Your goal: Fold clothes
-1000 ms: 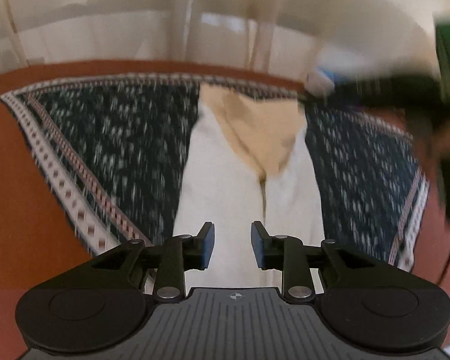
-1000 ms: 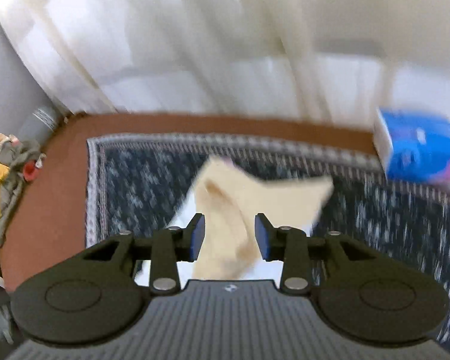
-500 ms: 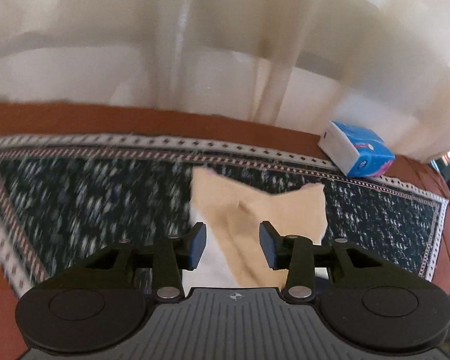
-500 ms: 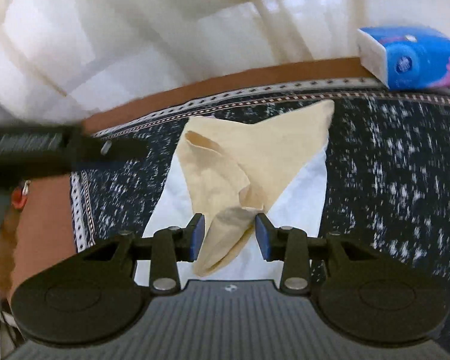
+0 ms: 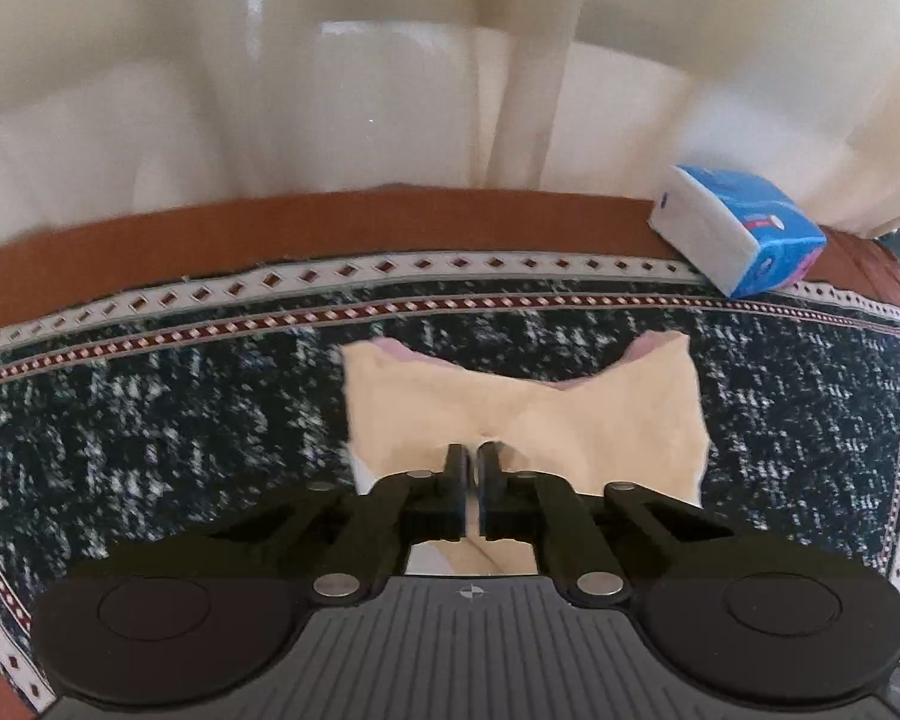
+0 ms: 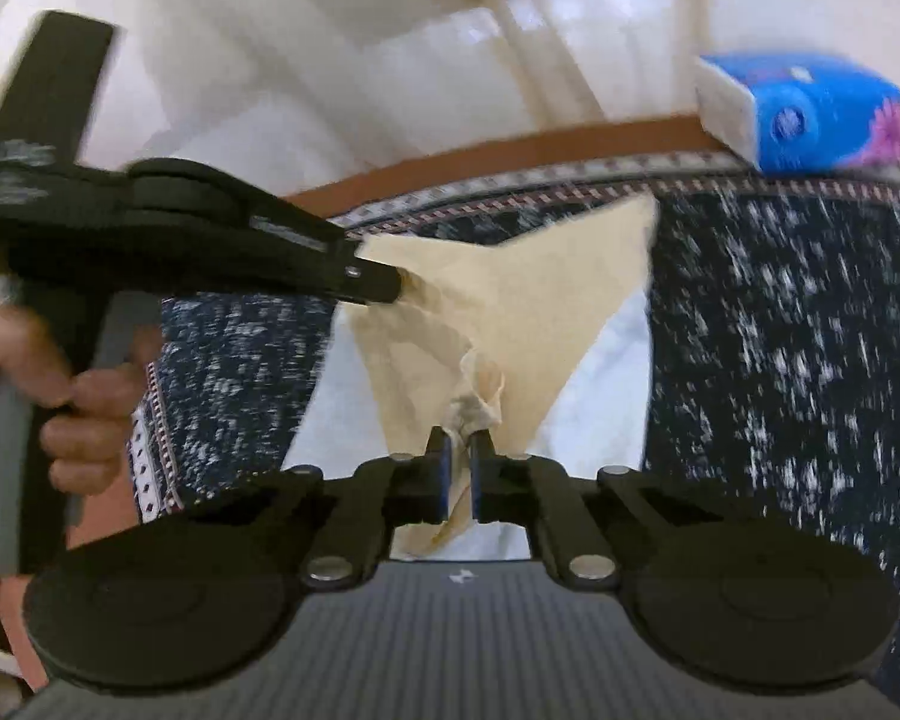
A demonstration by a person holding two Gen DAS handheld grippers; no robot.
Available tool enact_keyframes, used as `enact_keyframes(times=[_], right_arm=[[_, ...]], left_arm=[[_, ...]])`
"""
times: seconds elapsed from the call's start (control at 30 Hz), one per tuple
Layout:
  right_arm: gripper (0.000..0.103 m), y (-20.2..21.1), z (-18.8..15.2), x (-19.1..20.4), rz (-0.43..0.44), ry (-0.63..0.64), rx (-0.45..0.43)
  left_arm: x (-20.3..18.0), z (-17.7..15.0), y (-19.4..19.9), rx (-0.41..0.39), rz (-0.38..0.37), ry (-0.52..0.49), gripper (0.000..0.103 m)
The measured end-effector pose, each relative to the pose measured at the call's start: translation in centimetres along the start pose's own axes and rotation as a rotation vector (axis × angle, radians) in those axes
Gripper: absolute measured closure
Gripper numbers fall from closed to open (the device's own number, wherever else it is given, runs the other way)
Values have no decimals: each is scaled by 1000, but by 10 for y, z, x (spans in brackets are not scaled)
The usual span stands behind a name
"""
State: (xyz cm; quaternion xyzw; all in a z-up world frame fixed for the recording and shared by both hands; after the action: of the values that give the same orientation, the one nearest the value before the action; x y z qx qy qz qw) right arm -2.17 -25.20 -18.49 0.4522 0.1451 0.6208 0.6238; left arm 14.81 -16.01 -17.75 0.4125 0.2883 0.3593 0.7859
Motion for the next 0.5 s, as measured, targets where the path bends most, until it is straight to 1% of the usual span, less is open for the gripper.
enact_keyframes(times=[0.07, 0.1, 0.17, 0.27, 0.3, 0.37, 0.4, 0.47, 0.5], right_arm=[[96, 3, 1, 11, 32, 58, -13], [96, -1, -1, 17, 42, 95, 2], [93, -9, -6, 28, 60, 170, 34], [91, -26, -17, 38, 83, 196, 100], [89, -32, -20, 41, 91, 205, 122], [79, -33, -27, 46, 139, 204, 155], [78, -28, -27, 47, 159, 204, 148], [78, -17, -26, 49, 198, 204, 133], [78, -10, -24, 47, 190, 208, 114]], left_arm=[[11, 1, -1, -4, 9, 22, 103], [16, 1, -1, -5, 13, 33, 103], [27, 0, -6, 9, 20, 67, 97], [42, -3, -10, 20, 58, 91, 90], [45, -4, -10, 21, 60, 97, 87], [47, -5, -4, 13, 65, 90, 74], [48, -5, 0, 6, 69, 80, 65], [48, -4, 11, -27, 82, 53, 65], [48, -4, 17, -45, 92, 45, 65]])
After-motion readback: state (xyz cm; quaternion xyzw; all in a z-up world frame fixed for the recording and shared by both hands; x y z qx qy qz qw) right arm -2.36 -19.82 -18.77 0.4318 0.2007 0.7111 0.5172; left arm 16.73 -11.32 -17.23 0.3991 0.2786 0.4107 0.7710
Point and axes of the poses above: each gripper's, at about its wrist camera, not at the fingertips, and y roughly against the way its jaws point, x to its left, z to its top, the point moved 6 cm from there along -y, roughly the way its jaws point
